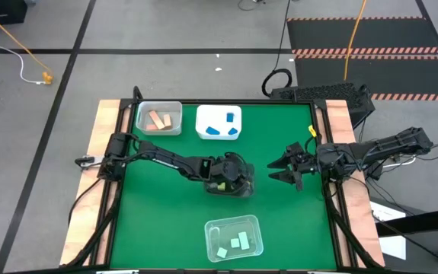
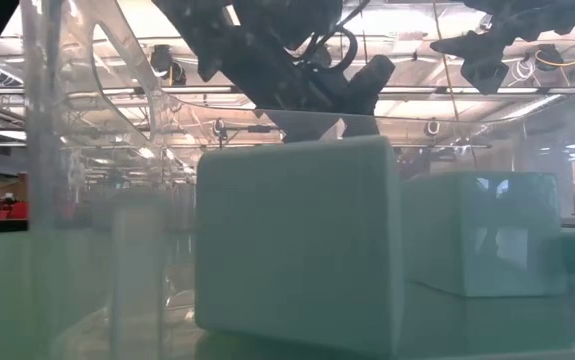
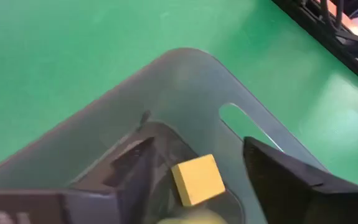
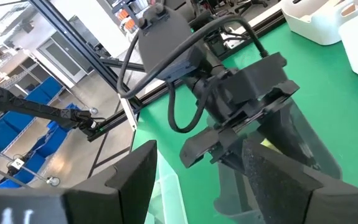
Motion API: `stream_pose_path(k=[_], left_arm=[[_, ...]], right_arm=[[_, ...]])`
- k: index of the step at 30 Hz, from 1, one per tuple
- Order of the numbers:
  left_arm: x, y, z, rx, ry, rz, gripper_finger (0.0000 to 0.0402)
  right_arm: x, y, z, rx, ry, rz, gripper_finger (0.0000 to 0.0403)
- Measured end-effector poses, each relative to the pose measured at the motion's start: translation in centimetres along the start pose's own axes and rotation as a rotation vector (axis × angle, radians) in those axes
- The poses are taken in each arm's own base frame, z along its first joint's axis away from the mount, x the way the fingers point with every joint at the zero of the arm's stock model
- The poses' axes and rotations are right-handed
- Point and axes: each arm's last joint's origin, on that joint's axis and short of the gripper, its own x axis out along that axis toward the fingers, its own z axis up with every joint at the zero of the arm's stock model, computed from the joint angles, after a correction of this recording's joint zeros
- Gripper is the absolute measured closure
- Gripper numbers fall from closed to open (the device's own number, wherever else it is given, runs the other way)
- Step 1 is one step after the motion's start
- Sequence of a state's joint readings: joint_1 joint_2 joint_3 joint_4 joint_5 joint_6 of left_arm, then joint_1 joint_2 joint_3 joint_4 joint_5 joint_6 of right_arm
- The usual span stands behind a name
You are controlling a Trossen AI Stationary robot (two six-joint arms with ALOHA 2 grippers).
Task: Sort & place blocks by color
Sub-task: Return to Home Position
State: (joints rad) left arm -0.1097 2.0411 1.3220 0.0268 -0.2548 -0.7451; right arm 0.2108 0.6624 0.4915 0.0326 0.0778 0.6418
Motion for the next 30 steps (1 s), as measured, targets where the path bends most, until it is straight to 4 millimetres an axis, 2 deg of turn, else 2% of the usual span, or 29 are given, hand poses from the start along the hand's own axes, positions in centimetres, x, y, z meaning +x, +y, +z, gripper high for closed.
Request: stream_pose_path(k=[5,8,12,16,19,24,30], left_arm=[[0.0,0.1,0.1,0.024,-0.006,0.007,0.0100],[-0.4,0.0,0.5,0.064,-0.016,0.000,0.0077],[-2.3,-0.9,2.0,0.119,-0.065,-0.040,0.0060],[-5.2,-1.5,3.8,0.209,-0.100,-0.061,0.0052],[-8.1,-1.7,5.0,0.293,-0.103,-0.043,0.0051],[-12.1,-0.4,5.4,0.374,-0.039,0.145,0.0050],[-16.6,0.9,5.6,0.345,-0.027,0.327,0.0050]], right_arm=[[0.0,0.0,0.0,-0.001,0.000,0.000,0.0176],[0.0,0.0,0.0,-0.013,-0.001,0.002,0.0176],[-0.2,0.0,0.0,-0.133,0.007,-0.001,0.0176],[-0.7,-0.3,-0.3,-0.281,0.041,-0.024,0.0176],[-1.3,-0.8,-0.4,-0.319,0.071,-0.059,0.0176],[-2.1,-1.6,-0.6,-0.343,0.112,-0.121,0.0176],[-2.4,-2.2,-1.0,-0.366,0.168,-0.166,0.0176]])
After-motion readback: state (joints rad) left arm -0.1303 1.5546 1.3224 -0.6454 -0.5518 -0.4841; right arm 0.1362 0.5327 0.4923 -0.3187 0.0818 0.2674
